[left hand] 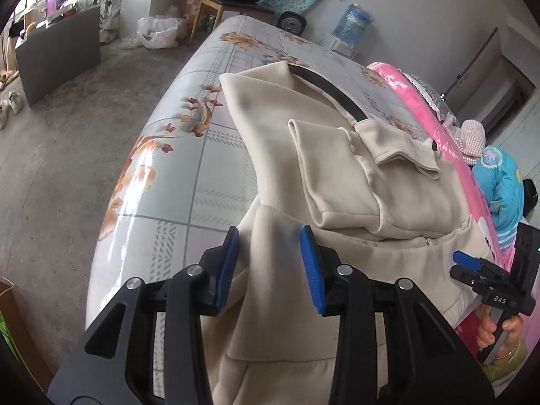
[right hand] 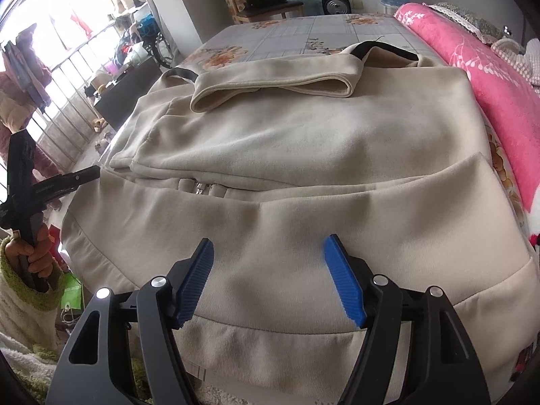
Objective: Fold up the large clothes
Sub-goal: 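Move both tools to the jacket's side edge and close on it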
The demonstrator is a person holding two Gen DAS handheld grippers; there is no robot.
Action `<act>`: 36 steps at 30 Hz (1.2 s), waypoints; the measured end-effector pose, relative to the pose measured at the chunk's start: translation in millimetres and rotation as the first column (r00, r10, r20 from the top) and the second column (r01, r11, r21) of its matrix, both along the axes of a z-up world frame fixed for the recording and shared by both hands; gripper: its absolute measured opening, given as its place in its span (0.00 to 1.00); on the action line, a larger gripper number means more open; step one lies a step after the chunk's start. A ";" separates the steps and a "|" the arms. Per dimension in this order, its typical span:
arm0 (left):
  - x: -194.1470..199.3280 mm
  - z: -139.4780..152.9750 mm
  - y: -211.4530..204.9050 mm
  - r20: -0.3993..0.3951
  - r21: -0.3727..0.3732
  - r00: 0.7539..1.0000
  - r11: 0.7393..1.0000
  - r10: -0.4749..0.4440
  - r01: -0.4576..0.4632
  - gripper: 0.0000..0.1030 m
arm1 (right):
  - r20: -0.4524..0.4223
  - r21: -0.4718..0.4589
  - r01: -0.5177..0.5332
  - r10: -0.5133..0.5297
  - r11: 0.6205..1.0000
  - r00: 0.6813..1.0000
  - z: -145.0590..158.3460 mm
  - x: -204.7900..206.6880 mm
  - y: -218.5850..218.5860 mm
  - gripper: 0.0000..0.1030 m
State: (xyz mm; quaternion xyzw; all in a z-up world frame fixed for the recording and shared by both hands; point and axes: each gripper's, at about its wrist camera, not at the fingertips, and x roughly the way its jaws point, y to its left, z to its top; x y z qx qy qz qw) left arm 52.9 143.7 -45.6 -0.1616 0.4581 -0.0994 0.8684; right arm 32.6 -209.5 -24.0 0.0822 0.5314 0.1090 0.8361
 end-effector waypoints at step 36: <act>-33.0 6.5 -28.8 0.044 0.064 0.987 0.987 -0.152 0.149 0.27 | 0.023 -0.009 -0.007 0.007 1.000 1.000 -0.8 -3.2 -0.7 0.66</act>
